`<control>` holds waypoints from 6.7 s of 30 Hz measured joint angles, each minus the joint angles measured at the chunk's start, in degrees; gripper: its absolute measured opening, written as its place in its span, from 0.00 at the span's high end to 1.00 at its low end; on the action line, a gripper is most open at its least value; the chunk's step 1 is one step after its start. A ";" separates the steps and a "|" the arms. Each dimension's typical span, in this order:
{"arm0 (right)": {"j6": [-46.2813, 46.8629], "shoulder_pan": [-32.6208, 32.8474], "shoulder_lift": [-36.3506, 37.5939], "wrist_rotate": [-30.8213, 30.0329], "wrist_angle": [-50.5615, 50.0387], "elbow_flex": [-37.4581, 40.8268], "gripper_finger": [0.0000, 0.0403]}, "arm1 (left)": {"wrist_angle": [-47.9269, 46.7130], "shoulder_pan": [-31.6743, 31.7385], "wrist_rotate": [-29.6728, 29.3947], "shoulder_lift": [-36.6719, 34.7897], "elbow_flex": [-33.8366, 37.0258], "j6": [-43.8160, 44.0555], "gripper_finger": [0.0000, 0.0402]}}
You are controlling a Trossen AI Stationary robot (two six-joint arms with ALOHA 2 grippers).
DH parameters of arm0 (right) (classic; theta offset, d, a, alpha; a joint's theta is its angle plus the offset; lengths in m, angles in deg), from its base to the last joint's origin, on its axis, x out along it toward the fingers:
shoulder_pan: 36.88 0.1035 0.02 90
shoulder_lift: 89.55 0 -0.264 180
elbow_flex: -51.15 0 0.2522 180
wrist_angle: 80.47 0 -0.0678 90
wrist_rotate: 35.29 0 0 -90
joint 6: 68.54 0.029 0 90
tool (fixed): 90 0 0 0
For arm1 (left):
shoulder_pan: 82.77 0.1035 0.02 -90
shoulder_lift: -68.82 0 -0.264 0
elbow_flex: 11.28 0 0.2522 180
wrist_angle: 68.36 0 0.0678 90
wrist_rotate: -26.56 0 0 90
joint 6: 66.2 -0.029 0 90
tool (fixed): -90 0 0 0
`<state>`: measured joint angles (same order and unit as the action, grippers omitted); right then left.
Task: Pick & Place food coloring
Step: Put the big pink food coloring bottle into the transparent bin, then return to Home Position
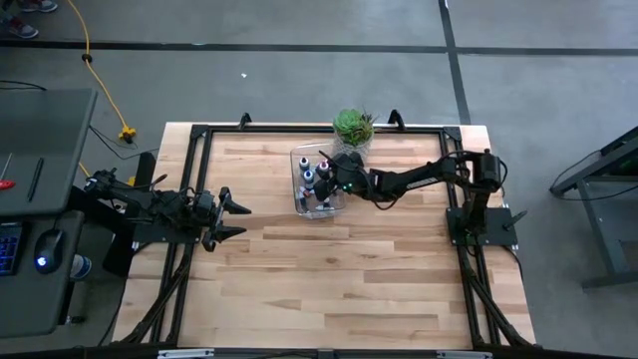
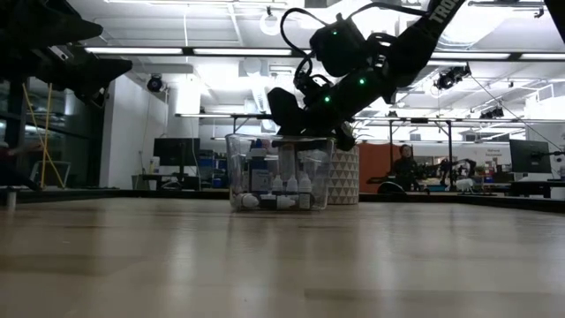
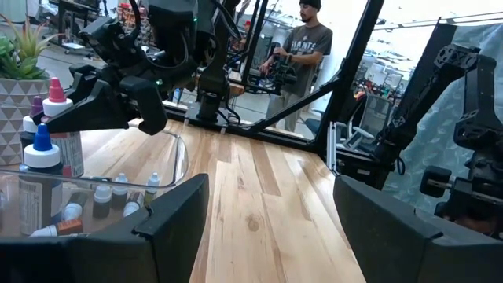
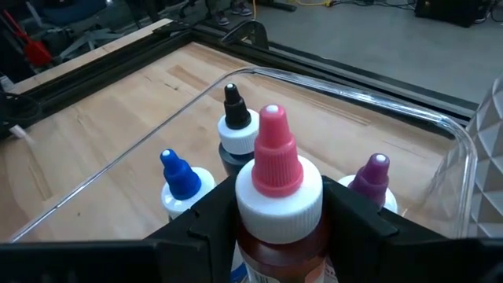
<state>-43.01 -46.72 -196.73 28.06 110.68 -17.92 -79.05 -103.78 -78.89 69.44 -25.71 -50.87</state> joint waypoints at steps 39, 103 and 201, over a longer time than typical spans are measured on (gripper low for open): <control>1.39 0.62 -3.85 -0.61 -6.25 -7.37 0.59 | 0.00 0.01 -0.02 -0.02 0.00 0.00 0.32; -18.22 10.93 32.81 11.16 -13.51 2.23 0.75 | 0.00 0.01 -0.02 -0.02 0.00 0.00 0.32; -23.09 7.62 106.38 24.25 -23.46 54.73 1.00 | 0.00 -0.01 -0.01 0.00 0.00 0.00 0.32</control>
<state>-66.10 -39.10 -90.35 52.31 87.22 36.81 -79.05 -103.78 -78.90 69.44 -25.71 -50.87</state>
